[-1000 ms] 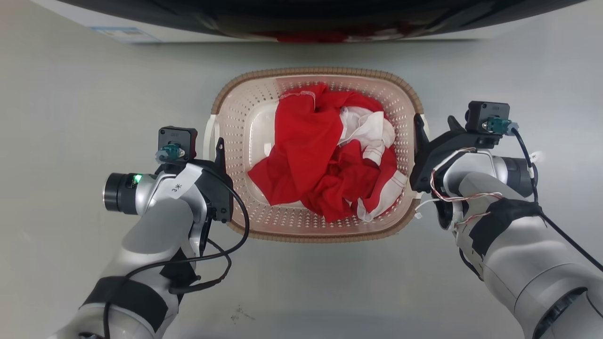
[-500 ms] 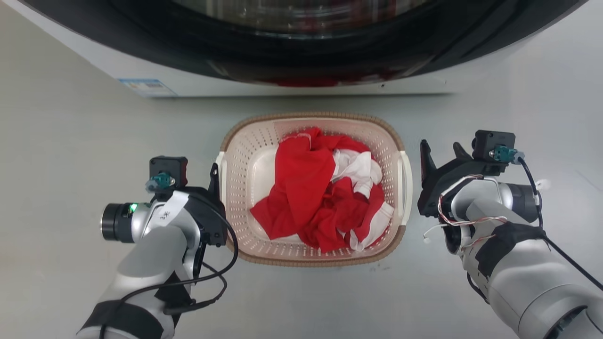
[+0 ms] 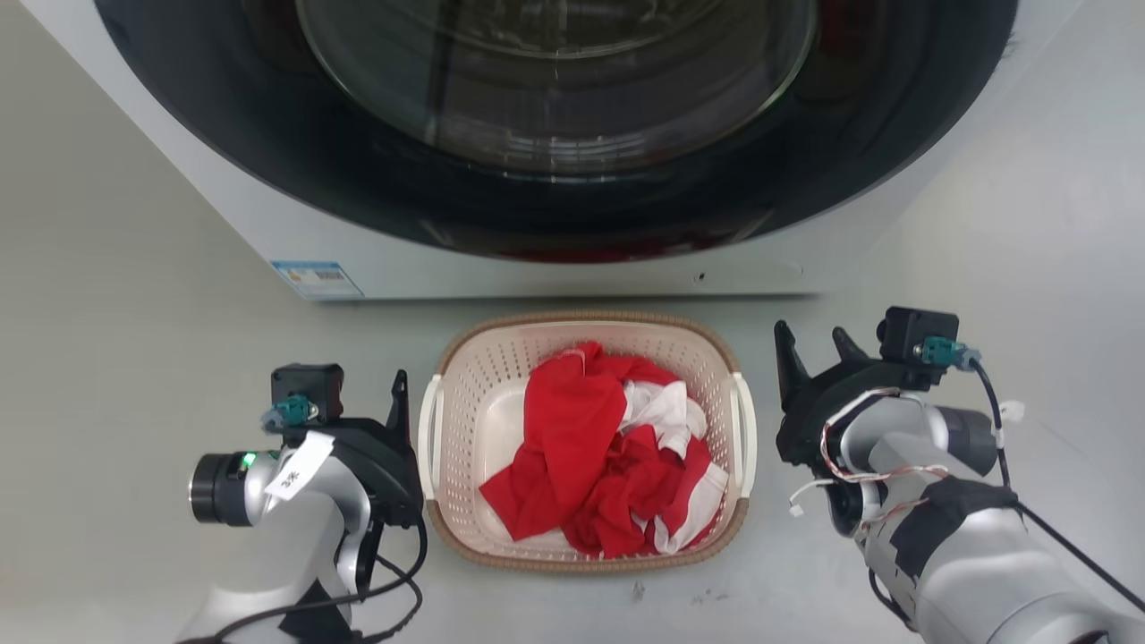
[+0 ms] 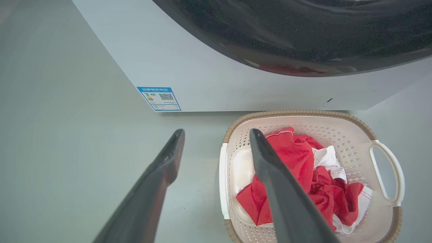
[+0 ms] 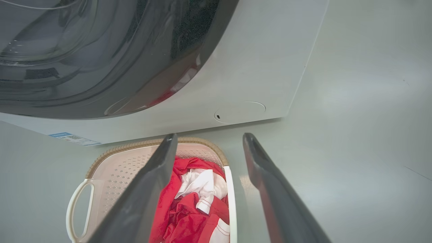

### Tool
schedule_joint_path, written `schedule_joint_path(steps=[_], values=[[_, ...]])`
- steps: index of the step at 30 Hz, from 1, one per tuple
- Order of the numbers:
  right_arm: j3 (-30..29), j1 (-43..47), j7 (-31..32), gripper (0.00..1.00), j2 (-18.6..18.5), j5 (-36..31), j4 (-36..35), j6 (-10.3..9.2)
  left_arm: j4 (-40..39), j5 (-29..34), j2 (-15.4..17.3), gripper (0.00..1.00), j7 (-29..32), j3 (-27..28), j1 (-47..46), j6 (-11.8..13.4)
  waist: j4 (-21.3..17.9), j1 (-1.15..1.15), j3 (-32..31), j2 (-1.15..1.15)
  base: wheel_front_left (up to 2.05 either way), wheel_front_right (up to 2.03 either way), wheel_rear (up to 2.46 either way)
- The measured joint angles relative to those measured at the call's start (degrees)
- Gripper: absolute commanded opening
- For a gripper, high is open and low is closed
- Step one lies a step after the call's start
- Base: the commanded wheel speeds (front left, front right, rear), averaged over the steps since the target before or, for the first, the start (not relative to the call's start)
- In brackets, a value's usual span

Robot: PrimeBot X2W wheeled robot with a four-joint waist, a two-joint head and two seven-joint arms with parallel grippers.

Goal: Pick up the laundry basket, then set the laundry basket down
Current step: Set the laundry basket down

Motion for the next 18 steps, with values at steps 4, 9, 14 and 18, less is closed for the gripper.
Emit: schedule_joint_path(steps=[4,9,14,18], values=[[-1.9,2.5,0.0,1.0,0.0,-0.6,-2.0,-0.01,-3.3,0.6,0.4,1.0,0.0,1.0,2.8,0.1,-0.1,0.01,-3.1,0.0,0.0,0.0,0.0],[-4.6,5.9,0.0,1.0,-0.5,-2.0,-5.5,-0.52,-8.3,2.4,1.8,1.0,0.0,2.1,6.9,0.7,0.0,0.0,-6.8,-0.01,0.0,0.0,0.0],[-7.4,10.6,0.0,1.0,-2.1,-4.3,-9.3,-1.48,-13.8,5.4,2.6,1.0,0.0,2.7,11.8,1.3,0.1,0.0,-10.2,0.0,0.0,0.0,0.0],[-9.5,14.4,0.0,1.0,-2.9,-6.4,-13.3,-2.09,-18.5,7.4,4.0,1.0,0.0,4.4,16.0,2.0,0.2,0.01,-12.7,-0.01,0.0,0.0,0.0]])
